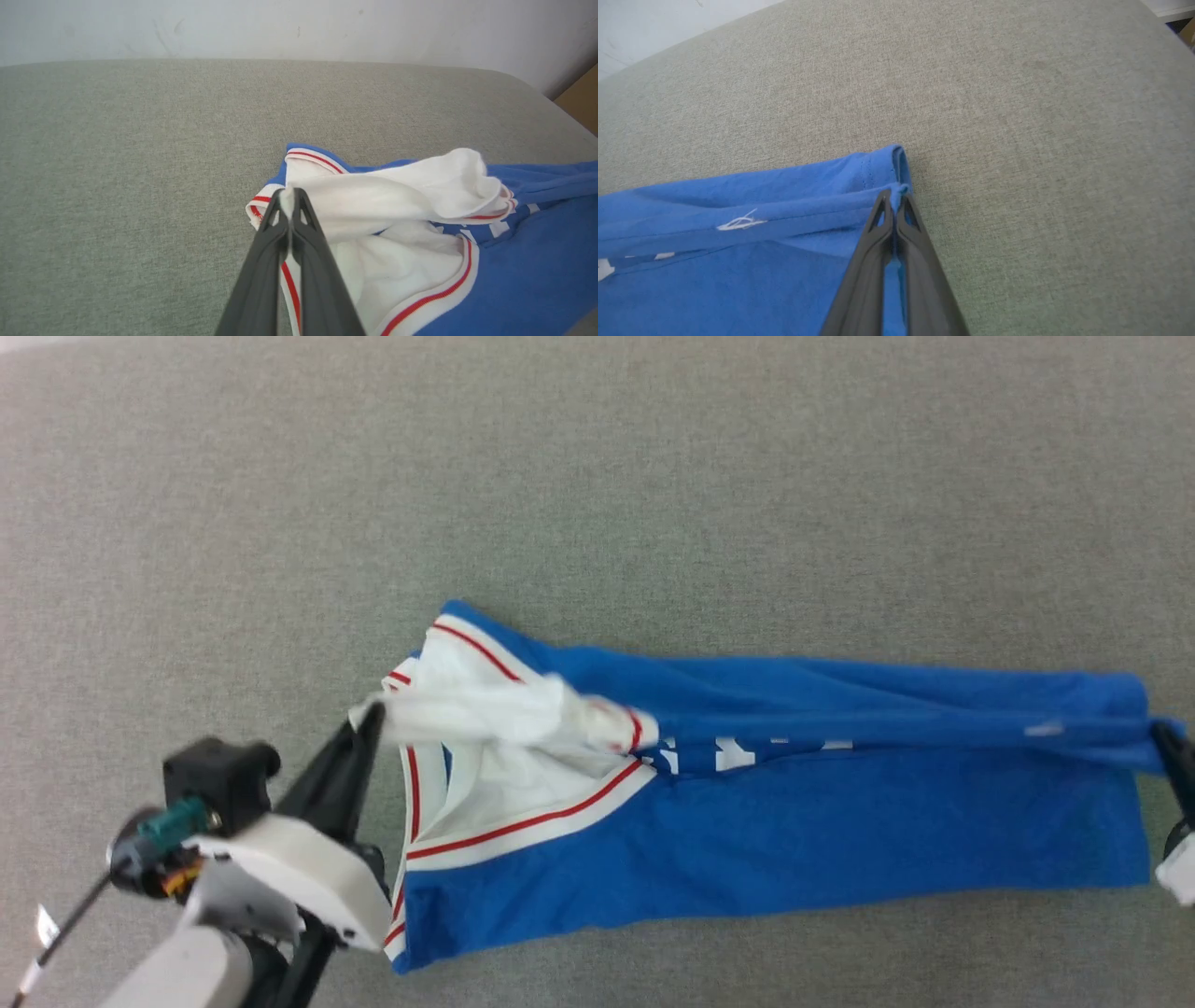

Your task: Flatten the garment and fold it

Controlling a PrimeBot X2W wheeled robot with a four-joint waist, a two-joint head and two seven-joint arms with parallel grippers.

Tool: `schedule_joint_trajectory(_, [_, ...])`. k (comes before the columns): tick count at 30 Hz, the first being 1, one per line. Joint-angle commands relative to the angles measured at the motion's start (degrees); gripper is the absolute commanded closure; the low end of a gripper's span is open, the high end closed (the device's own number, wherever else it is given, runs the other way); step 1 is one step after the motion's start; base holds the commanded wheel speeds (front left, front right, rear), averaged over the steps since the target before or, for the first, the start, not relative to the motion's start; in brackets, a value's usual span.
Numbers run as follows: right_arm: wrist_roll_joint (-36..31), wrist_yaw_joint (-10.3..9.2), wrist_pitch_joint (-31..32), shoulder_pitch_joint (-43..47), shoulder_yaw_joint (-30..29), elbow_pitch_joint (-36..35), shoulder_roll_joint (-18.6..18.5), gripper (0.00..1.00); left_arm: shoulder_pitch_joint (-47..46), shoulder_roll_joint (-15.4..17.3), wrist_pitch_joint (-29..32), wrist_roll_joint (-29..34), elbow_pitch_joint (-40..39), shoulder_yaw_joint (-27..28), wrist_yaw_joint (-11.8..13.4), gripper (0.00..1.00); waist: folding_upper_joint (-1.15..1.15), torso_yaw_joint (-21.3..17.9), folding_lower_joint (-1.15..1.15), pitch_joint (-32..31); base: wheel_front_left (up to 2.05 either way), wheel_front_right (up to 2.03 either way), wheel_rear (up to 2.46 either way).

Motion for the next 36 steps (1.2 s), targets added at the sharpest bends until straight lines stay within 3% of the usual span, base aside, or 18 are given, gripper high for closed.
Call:
schedule_joint_trajectory(1, [-0.22,-0.12,-0.65,0.77,-0.03,0.43,0.42,1.0,0.82,-0.23,-0.8,-0.64,0.55,0.03,0.1,1.0,-0.01,0.08,0.02,-0.37,0.0,0.0,0.0])
schedule_joint_trajectory(5, [-1.08,-0.12,-1.53,1.03,1.09,2.01,1.28,1.0,0.84,-1.3,0.09,-1.23,4.46,-2.05,-1.51,1.0,-0.01,-0.01,0.02,-0.99,0.0,0.0,0.0])
schedule_joint_trajectory(8, [-1.99,-0.12,-1.91,0.08,2.39,3.59,1.71,1.0,-0.61,-2.37,1.53,-1.29,8.38,-3.74,-2.64,0.77,-0.01,-0.2,0.02,-1.35,0.0,0.0,0.0])
schedule_joint_trajectory(10, [-2.34,-0.12,-2.01,-0.73,3.36,4.71,1.9,1.0,-1.66,-3.3,2.09,-1.32,11.02,-4.71,-3.43,0.74,-0.01,-0.38,0.02,-1.45,0.0,0.0,0.0])
schedule_joint_trajectory(11, [-2.49,-0.12,-2.08,-1.09,3.75,5.21,2.0,0.92,-2.13,-3.95,2.04,-1.61,12.11,-4.81,-3.66,0.69,-0.01,-0.44,0.02,-1.48,0.0,0.0,0.0])
schedule_joint_trajectory(12, [-2.49,-0.12,-2.08,-1.09,3.75,5.21,2.0,0.92,-2.13,-3.95,2.04,-1.61,12.11,-4.81,-3.66,0.69,-0.01,-0.44,0.02,-1.48,0.0,0.0,0.0])
schedule_joint_trajectory(14, [-2.6,-0.12,-2.23,-1.72,4.26,6.15,2.16,0.5,-3.03,-4.74,2.02,-1.6,14.13,-5.17,-3.96,0.55,-0.01,-0.52,0.02,-1.5,0.0,0.0,0.0])
schedule_joint_trajectory(15, [-2.55,-0.12,-2.26,-1.95,4.43,6.6,2.21,0.0,-3.44,-5.21,1.84,-1.65,14.96,-5.19,-3.97,0.23,-0.01,-0.54,0.02,-1.5,0.0,0.0,0.0])
schedule_joint_trajectory(16, [-2.52,-0.12,-2.35,-2.17,4.57,6.97,2.23,0.0,-3.73,-5.74,1.54,-1.82,15.67,-5.09,-3.91,0.0,-0.01,-0.58,0.02,-1.53,0.0,0.0,0.0])
schedule_joint_trajectory(20, [-1.67,-0.12,-2.74,-1.86,4.71,6.41,2.27,0.0,-3.83,-7.03,0.04,-2.26,16.66,-4.55,-3.44,0.0,-0.01,-0.68,0.02,-2.21,0.0,0.0,0.0])
schedule_joint_trajectory(23, [-0.28,-0.12,-2.31,-0.43,3.88,3.94,2.32,0.0,-2.28,-7.21,-2.94,-2.46,15.0,-2.59,-1.6,0.0,-0.01,-0.7,0.02,-3.15,0.0,0.0,0.0])
schedule_joint_trajectory(27, [0.48,-0.12,-1.52,2.07,1.12,-0.21,2.69,0.0,1.93,-6.94,-9.22,-1.81,9.4,1.69,3.08,0.0,-0.01,-0.74,0.02,-4.14,0.0,0.0,0.0])
schedule_joint_trajectory(32, [-2.3,-0.12,1.22,3.85,-2.41,-2.25,3.85,0.0,7.41,-6.83,-15.54,3.67,1.26,6.68,11.08,0.0,-0.01,-0.21,0.02,-4.2,0.0,0.0,0.0])
schedule_joint_trajectory(36, [-3.9,-0.12,3.62,3.47,-3.71,-1.24,4.92,0.0,9.62,-6.85,-16.37,9.58,-2.63,6.7,14.2,0.0,-0.01,0.98,0.02,-3.19,0.0,0.0,0.0])
